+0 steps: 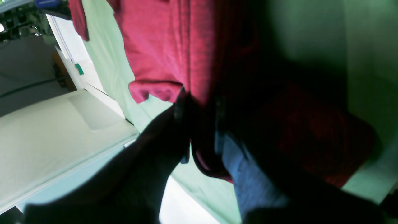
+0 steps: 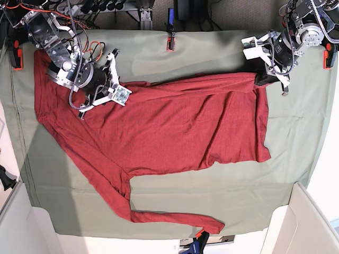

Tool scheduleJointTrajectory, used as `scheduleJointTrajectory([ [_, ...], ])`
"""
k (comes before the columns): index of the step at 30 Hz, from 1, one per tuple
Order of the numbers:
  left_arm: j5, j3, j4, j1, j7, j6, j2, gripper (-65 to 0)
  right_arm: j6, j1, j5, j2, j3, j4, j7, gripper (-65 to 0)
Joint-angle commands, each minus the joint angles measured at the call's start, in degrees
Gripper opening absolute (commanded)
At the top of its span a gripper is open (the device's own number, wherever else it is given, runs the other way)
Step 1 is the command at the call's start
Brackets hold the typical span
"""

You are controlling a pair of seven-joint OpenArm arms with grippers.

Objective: Fold the T-shirt properly
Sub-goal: 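Drag the right gripper's held fabric across the shirt toward the left gripper, then release the shirt with both grippers and move them to the shirt's sides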

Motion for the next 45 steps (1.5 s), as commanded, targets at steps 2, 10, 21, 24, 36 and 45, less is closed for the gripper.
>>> scheduleJointTrajectory([
  [2,0.7,-0.55,0.7,-1.46,0.24,1.05,-1.14,-51.4,-0.44,0.7,-0.63,0.37,0.44,-0.2,0.04,-56.5],
  [10,-3.28,-0.55,0.24,-7.85,-2.1,-5.64,-1.14,-51.3,-3.5,0.7,-0.02,0.37,0.46,-0.33,0.0,-42.0],
  [21,-2.95,-0.55,-10.32,-14.47,-19.02,-15.5,-1.11,-40.0,-3.45,0.68,0.0,0.35,1.09,-0.24,-0.17,-42.0],
  [24,-2.97,-0.55,-13.81,-16.48,-23.63,-15.74,-1.11,-27.7,-3.43,0.68,0.74,0.35,2.78,-0.24,-0.07,-39.6],
  [36,-14.64,-0.55,-8.7,-19.3,-13.07,-15.65,-1.16,-27.3,-1.9,0.85,11.69,0.35,14.97,1.66,1.53,-30.3],
  [45,-28.65,-0.57,-2.54,-19.32,-5.14,-24.46,-1.16,-27.4,-3.1,1.09,15.06,0.37,27.67,1.16,2.67,-30.3],
])
